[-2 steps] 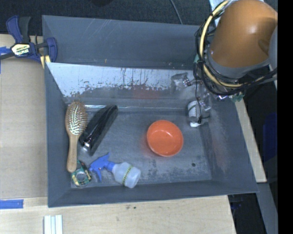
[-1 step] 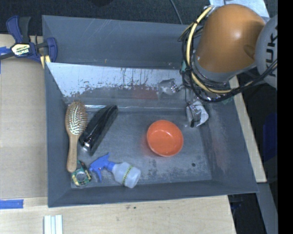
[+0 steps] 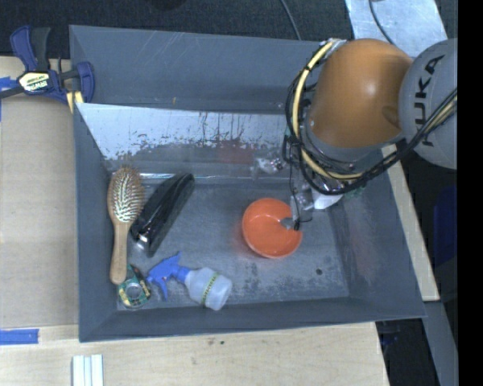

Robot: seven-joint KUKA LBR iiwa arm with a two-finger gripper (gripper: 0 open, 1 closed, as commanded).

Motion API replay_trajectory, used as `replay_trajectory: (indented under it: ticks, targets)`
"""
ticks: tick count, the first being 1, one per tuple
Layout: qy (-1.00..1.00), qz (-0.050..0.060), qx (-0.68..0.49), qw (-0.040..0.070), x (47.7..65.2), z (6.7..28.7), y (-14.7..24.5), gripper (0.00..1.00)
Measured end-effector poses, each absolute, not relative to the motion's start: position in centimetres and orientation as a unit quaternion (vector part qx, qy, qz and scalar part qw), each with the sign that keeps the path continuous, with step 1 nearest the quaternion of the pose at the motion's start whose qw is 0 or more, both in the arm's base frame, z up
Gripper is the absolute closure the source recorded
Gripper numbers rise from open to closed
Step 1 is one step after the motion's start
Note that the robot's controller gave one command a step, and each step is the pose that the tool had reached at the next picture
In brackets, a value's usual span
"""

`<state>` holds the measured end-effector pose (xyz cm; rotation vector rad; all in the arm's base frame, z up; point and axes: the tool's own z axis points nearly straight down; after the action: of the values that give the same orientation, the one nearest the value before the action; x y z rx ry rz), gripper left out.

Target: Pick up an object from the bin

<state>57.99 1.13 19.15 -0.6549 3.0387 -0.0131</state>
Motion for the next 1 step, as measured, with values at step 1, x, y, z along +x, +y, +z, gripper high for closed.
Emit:
replay_trajectory:
  ticks: [1]
  targets:
    - [0.970,-0.005,-0.243,0.018,57.67,17.10,0.67,0.00]
